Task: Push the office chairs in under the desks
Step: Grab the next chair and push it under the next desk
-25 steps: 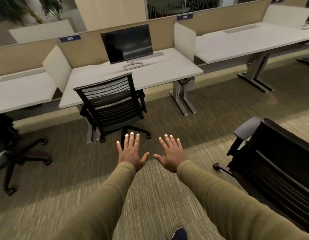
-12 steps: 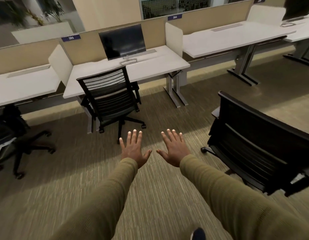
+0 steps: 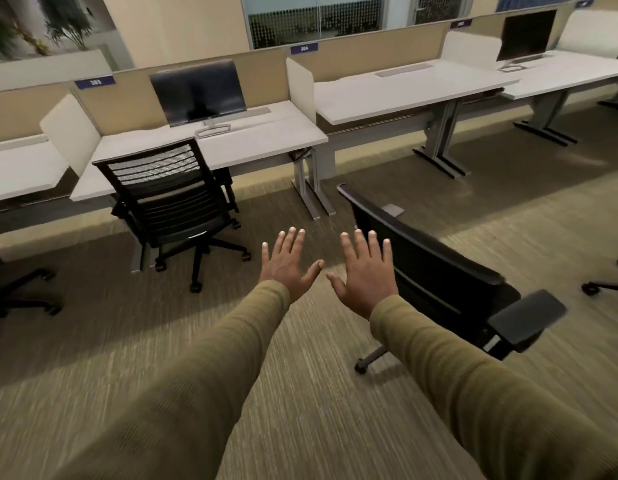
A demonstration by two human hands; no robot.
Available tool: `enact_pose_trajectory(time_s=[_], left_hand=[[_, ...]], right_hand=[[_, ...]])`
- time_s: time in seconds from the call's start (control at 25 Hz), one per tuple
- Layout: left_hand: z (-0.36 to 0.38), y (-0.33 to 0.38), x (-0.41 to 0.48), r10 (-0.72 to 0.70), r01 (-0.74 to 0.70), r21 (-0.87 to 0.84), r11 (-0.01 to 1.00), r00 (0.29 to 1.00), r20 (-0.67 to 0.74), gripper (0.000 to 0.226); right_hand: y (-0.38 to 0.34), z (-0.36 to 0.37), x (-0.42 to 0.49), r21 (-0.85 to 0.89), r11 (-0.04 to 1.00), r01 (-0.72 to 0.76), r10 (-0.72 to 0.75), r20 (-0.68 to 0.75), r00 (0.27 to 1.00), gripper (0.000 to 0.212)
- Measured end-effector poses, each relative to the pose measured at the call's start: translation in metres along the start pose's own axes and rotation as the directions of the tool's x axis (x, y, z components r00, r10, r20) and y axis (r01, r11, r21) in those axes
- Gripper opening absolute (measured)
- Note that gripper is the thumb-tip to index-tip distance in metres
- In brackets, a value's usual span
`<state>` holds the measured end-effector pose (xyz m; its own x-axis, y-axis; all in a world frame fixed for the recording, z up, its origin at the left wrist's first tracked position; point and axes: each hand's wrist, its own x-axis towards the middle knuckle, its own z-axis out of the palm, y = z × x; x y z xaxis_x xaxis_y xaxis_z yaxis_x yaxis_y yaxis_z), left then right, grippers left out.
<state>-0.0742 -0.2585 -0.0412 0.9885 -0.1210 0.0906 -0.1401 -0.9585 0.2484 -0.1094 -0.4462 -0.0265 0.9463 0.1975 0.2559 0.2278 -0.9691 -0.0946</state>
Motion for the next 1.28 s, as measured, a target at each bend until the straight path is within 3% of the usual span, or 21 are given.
enact_pose_trajectory(time_s=[0.12,0.28,0.44,0.56,0.72,0.92,1.28], left_hand=[[0.012,0.073,0.021,-0.014,0.008,-0.096,0.995,0.997,-0.07,0.084],[0.026,0.147,0.049,-0.004,-0.013,-0.116,0.993,0.99,-0.141,0.087],[0.035,0.178,0.089,-0.033,0.029,-0.038,0.999,0.993,-0.116,0.086],[0.044,0.184,0.123,-0.067,0.07,0.036,0.997,0.994,-0.088,0.078],[0.052,0.189,0.173,-0.106,0.109,0.085,0.99,0.993,-0.044,0.076],[0.067,0.195,0.249,-0.121,0.124,0.062,0.99,0.991,-0.05,0.075],[0.1,0.25,0.409,-0.118,0.12,0.04,0.992,0.992,-0.05,0.092]], right_hand=[[0.071,-0.017,-0.014,-0.074,0.994,-0.082,0.079,-0.043,0.996,0.086],[0.153,-0.022,-0.024,-0.188,0.964,-0.186,0.205,0.086,0.975,0.081],[0.195,-0.019,-0.011,-0.129,0.984,-0.126,0.135,0.065,0.989,0.03],[0.214,-0.014,0.009,-0.128,0.99,-0.059,0.064,0.031,0.997,0.018],[0.236,-0.004,0.043,-0.131,0.991,0.002,-0.002,0.004,1.0,0.03],[0.28,0.013,0.105,-0.127,0.991,0.039,-0.041,-0.009,0.999,0.029],[0.417,0.035,0.245,-0.102,0.994,0.03,-0.025,0.047,0.999,0.043]])
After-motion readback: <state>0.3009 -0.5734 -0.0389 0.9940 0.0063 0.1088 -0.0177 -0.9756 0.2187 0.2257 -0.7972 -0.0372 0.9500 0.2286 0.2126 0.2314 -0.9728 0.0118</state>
